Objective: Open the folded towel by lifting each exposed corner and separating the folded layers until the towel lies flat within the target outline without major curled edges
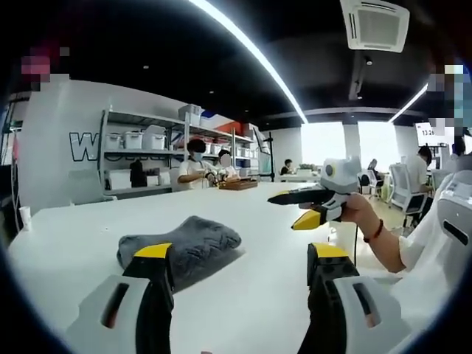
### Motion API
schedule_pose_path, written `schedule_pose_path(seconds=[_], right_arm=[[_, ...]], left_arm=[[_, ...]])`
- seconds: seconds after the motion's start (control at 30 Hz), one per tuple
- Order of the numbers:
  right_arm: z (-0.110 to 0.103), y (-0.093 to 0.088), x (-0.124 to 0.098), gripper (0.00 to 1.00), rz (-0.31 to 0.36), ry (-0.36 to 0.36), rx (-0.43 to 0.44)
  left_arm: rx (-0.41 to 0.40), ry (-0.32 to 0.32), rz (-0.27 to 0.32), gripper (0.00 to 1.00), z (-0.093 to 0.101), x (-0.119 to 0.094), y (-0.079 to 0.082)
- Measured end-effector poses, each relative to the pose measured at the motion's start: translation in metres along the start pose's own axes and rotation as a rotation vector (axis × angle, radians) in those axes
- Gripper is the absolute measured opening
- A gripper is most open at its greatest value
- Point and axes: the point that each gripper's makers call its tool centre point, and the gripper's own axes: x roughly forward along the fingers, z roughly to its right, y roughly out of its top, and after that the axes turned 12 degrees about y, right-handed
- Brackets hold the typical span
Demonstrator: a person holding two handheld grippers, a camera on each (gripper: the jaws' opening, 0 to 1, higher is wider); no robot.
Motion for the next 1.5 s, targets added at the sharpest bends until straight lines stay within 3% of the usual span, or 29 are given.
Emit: schedule_pose_path(seconds=[0.67, 1.5], right_arm=[[0.007, 0.001, 0.005, 0.68, -0.007, 0.002, 0.004], [0.014, 0.002, 0.015, 0.67, -0.013, 0.011, 0.01]], left_arm=[[0.014, -0.014, -0.012, 0.73, -0.003, 0.008, -0.004], [-0.027, -0.019, -0.035, 0.73, -0.005, 0.017, -0.006]])
